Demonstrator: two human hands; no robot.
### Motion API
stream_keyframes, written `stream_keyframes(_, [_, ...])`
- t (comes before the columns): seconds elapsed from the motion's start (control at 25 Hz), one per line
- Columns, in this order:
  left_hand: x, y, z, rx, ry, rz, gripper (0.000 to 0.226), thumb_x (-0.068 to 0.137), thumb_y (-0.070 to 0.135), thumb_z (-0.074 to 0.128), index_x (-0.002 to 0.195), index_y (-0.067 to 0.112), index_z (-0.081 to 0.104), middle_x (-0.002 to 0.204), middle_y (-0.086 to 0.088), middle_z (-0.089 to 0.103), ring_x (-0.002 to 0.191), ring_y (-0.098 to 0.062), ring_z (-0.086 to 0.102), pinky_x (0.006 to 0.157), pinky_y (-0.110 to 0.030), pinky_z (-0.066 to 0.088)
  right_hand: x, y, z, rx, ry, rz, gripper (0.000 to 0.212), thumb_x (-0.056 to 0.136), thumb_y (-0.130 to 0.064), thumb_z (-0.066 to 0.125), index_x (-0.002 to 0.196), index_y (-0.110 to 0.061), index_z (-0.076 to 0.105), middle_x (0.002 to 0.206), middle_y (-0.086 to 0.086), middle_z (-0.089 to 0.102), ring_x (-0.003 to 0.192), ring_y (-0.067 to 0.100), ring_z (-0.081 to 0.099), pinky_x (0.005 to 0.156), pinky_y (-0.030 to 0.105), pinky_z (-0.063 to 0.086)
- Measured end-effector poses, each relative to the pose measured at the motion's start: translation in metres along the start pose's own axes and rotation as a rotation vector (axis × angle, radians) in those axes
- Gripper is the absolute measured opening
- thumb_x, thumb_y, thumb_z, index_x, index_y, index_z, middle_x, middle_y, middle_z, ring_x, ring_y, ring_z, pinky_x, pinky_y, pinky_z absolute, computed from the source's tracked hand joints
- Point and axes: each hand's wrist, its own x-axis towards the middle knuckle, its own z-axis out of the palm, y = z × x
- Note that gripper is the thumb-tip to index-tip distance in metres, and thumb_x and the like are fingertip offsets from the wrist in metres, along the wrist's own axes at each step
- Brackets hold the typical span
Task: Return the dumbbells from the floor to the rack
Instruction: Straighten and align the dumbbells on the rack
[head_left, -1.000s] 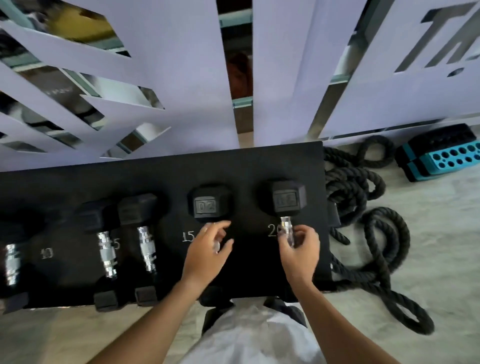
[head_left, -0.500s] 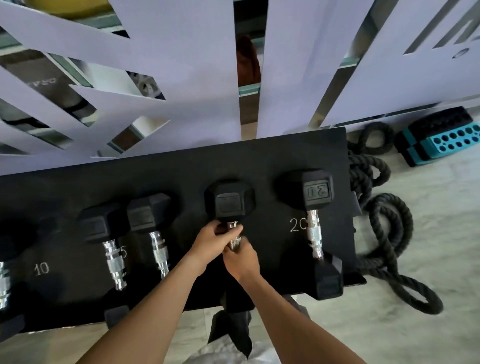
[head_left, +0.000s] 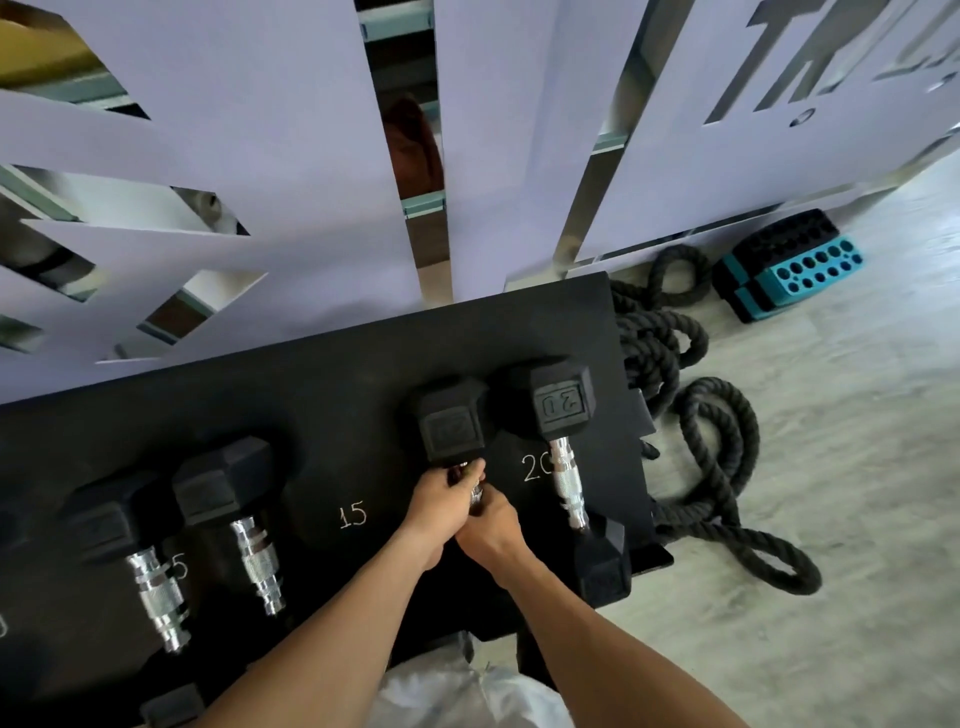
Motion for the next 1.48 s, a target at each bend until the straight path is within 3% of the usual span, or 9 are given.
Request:
stream_keyframes(0.16, [0.000,-0.001,0.004,0.059,0.011,0.021,0.019,0.092,0.042,0.068,0.099,0.025,0.072,0.101,0.007,0.074,0.096,-0.007,0.068,0.083,-0.024,0.049,0.001,0.004,-0.005,0.048,-0.032,0.001,0.037,0.072,-0.038,0.068,0.107,-0.028,0.067,0.087,-0.010,0.074,0.075,-0.006,0.067,0.056,0.007,0.047])
stream_keyframes(0.4, [-0.002,0.005,0.000,0.227,-0.016,0.045,0.035,0.095,0.043,0.063,0.119,0.018,0.067,0.114,0.003,0.070,0.110,-0.014,0.063,0.094,-0.028,0.045,-0.002,0.005,0.000,0.131,-0.052,0.030,0.032,0.071,-0.037,0.067,0.102,-0.028,0.068,0.091,-0.003,0.076,0.085,0.009,0.072,0.072,0.027,0.059])
stream_keyframes(0.6, [-0.001,0.006,-0.002,0.226,-0.055,-0.039,0.031,0.096,0.046,0.060,0.108,0.018,0.068,0.101,0.006,0.071,0.101,-0.016,0.067,0.099,-0.041,0.053,-0.009,-0.004,-0.020,-0.229,-0.214,-0.050,0.043,0.079,-0.033,0.071,0.117,-0.018,0.061,0.103,-0.005,0.071,0.090,0.008,0.065,0.070,0.019,0.051])
stream_keyframes(0.68, [-0.004,0.004,0.000,0.155,-0.087,-0.099,0.033,0.096,0.051,0.056,0.112,0.023,0.059,0.105,0.004,0.070,0.100,-0.019,0.068,0.093,-0.045,0.056,-0.022,-0.004,-0.039,-0.301,-0.043,-0.213,0.038,0.076,-0.034,0.074,0.110,-0.021,0.066,0.097,-0.009,0.071,0.085,0.004,0.065,0.070,0.019,0.053])
stream_keyframes(0.76, [-0.005,-0.002,-0.001,0.127,-0.146,-0.123,0.030,0.095,0.059,0.051,0.113,0.035,0.049,0.107,0.001,0.068,0.102,-0.023,0.068,0.092,-0.047,0.057,-0.031,0.011,-0.072,-0.290,0.401,-0.399,0.026,0.077,-0.035,0.071,0.101,-0.030,0.067,0.095,-0.014,0.067,0.088,0.001,0.061,0.078,0.031,0.056])
stream_keyframes(0.84, [-0.006,-0.008,0.000,0.068,-0.162,-0.123,0.028,0.094,0.062,0.049,0.114,0.042,0.047,0.099,0.000,0.069,0.100,-0.023,0.071,0.088,-0.043,0.058,-0.028,0.020,-0.111,-0.404,0.613,-0.270,0.036,0.079,-0.056,0.066,0.108,-0.034,0.060,0.107,-0.012,0.061,0.105,0.014,0.055,0.090,0.042,0.050])
stream_keyframes(1.0, [-0.015,-0.020,0.020,-0.218,-0.021,-0.117,0.037,0.092,0.065,0.052,0.116,0.037,0.057,0.090,-0.001,0.063,0.090,-0.018,0.067,0.076,-0.032,0.052,-0.011,0.022,-0.128,-0.556,0.102,0.076,0.064,0.085,-0.080,0.031,0.096,-0.023,0.057,0.095,-0.002,0.065,0.115,0.029,0.056,0.099,0.049,0.045])
stream_keyframes(1.28, [-0.016,-0.021,0.033,-0.198,0.068,-0.075,0.050,0.091,0.071,0.046,0.124,0.035,0.054,0.102,-0.003,0.064,0.095,-0.018,0.065,0.079,-0.033,0.048,-0.001,0.029,-0.120,-0.553,0.074,0.076,0.083,0.080,-0.085,0.018,0.116,-0.021,0.056,0.101,-0.001,0.055,0.130,0.031,0.041,0.105,0.059,0.030])
stream_keyframes(1.48, [-0.035,-0.016,0.026,0.082,-0.023,-0.098,0.060,0.096,0.066,0.038,0.145,0.033,0.032,0.103,0.011,0.053,0.098,-0.010,0.052,0.092,-0.031,0.037,-0.001,0.023,-0.136,-0.632,-0.049,0.051,0.067,0.090,-0.069,0.038,0.121,-0.013,0.056,0.112,0.006,0.064,0.122,0.033,0.052,0.102,0.046,0.044])
